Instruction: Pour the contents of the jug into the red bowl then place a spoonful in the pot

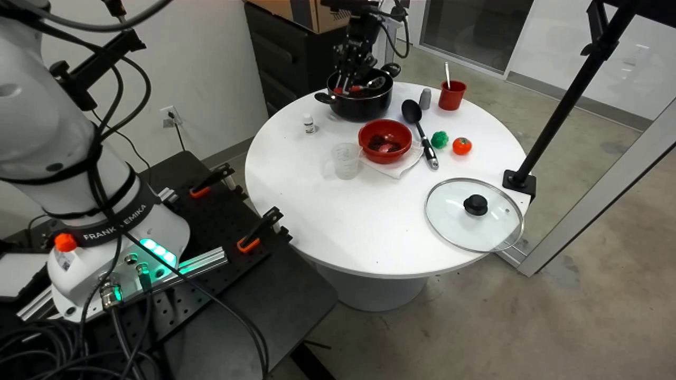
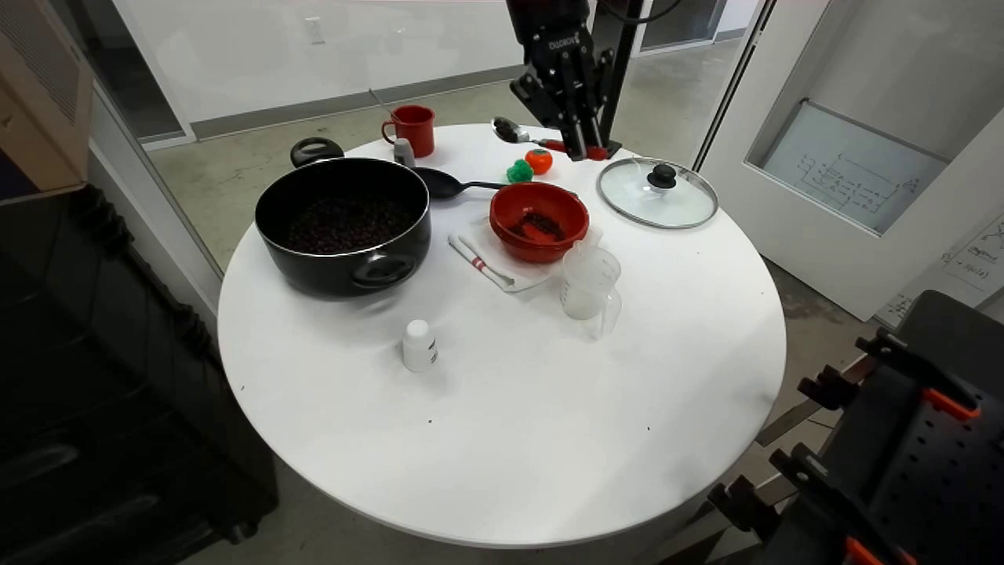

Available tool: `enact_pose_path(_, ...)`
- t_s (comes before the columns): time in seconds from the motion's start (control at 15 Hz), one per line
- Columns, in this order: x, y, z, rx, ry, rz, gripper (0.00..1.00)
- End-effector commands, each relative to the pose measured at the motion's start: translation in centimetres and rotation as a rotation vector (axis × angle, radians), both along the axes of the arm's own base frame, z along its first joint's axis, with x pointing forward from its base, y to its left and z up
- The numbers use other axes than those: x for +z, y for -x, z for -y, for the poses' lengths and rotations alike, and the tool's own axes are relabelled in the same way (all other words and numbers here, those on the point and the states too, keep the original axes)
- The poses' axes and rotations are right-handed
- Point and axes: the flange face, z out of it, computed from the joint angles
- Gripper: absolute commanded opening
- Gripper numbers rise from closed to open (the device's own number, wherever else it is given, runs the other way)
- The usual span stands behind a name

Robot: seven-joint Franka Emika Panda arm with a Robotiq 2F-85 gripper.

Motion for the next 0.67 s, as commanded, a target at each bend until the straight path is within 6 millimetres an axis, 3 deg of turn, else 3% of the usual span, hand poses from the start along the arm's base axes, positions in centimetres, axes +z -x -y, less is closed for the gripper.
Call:
enact_pose_path(0.0,2.5,-1.9,-2.8,-0.036,0.022,0.011,0.05)
enact_pose_path(0.33,4.6,-3.6,-7.1,-0.046,0.061,0.027,0.05)
enact_pose_path(0.4,4.3,-2.6,-6.0,-0.023,0.057,0.039,0.20)
enact_pose_path(0.6,4.5,-3.1,-7.3,-0.021,0.067,0.042,0.20)
